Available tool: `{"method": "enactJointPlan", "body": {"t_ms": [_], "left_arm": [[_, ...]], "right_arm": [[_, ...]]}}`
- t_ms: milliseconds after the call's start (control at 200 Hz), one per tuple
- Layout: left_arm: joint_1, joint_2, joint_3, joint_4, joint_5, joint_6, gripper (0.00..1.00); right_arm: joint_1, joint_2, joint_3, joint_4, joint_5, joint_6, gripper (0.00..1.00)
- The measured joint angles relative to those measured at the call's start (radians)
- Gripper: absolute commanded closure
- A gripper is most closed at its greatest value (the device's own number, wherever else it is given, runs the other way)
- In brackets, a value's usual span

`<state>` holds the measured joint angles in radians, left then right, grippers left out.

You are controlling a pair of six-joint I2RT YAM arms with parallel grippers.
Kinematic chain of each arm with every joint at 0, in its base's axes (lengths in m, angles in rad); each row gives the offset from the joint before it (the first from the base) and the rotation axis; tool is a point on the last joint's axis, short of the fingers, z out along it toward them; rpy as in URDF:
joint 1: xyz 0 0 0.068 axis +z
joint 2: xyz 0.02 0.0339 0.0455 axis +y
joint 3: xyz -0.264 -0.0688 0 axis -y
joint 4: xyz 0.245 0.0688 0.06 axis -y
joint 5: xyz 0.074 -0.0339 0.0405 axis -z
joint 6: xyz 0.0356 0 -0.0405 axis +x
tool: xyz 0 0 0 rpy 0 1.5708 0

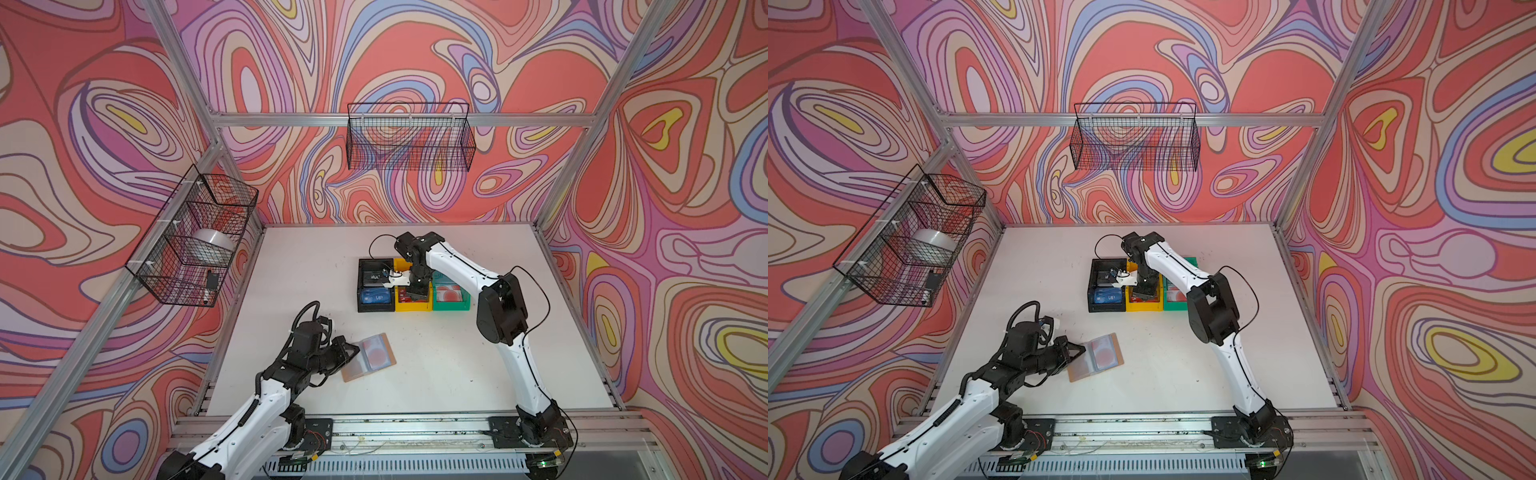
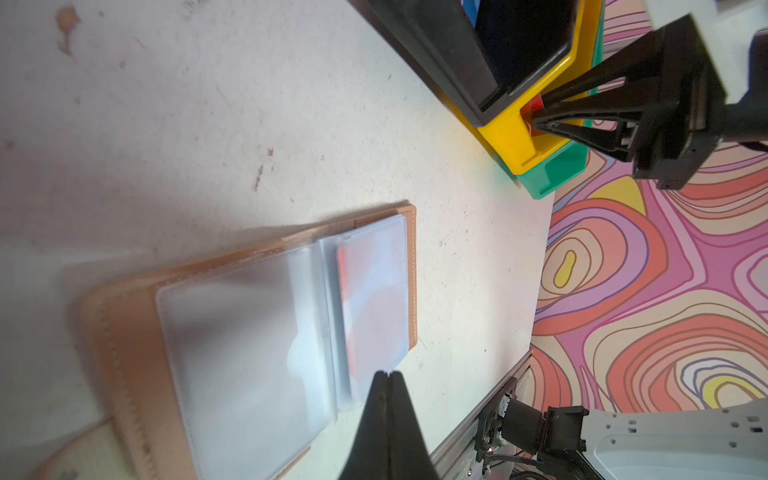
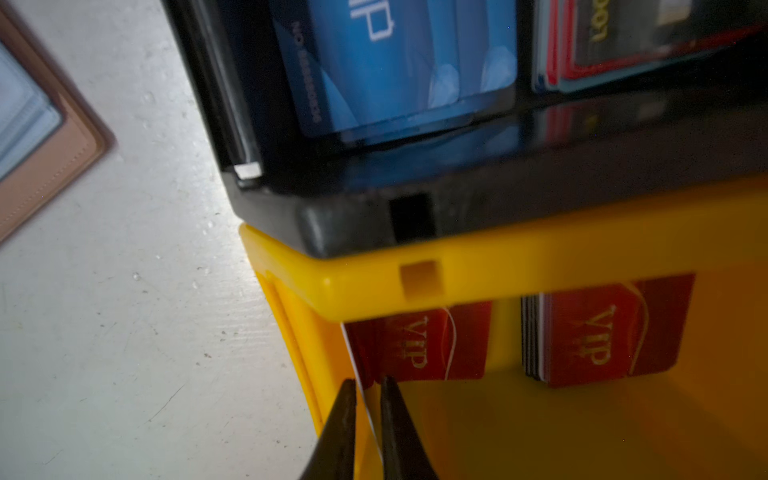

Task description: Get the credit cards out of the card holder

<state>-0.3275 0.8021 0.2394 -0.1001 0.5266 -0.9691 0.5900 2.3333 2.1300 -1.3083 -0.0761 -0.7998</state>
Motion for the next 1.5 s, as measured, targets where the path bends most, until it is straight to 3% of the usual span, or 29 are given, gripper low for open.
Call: {"method": "enactJointPlan", "body": {"t_ms": [235,381,486,621,796,937,1062,1167,1267,1498], "left_arm": [[0.000,0.021,0.000,0.002,0.000,0.000,0.95],[0.000,0.026,0.000,0.005,0.000,0.000,0.95],[0.000,0.026,0.000,0.006,0.000,0.000,0.95],[0.000,0.025,0.000,0.006,0.000,0.002,0.95],[0.000,0.018,0.000,-0.014,-0.009,0.016,0.95],[0.000,0.001,0.001,-0.064,-0.035,0.031,0.95],[0.000,-0.001,0.014,-0.122,-0.053,0.045,0.95],[0.000,0.000,0.029,-0.160,-0.060,0.053,0.95],[0.000,0.000,0.029,-0.173,-0.065,0.052,0.95],[0.000,0.019,0.028,-0.192,-0.080,0.057,0.95]], "right_arm": [[-0.009,0.000,0.001,0.032,0.003,0.009,0.76],[-0.013,0.001,0.004,0.082,0.034,0.035,0.62],[-0.013,-0.002,-0.010,0.159,0.062,0.049,0.59],[-0.014,-0.021,-0.064,0.266,0.093,0.067,0.59],[-0.014,-0.087,-0.135,0.359,0.108,0.145,0.69],[-0.011,-0.274,-0.309,0.465,-0.005,0.310,0.71],[0.004,-0.510,-0.539,0.618,-0.203,0.526,0.74],[0.039,-0.614,-0.703,0.776,-0.349,0.714,0.75],[0.098,-0.602,-0.798,0.834,-0.407,0.826,0.77],[0.179,-0.452,-0.882,0.829,-0.433,0.930,0.81]]}}
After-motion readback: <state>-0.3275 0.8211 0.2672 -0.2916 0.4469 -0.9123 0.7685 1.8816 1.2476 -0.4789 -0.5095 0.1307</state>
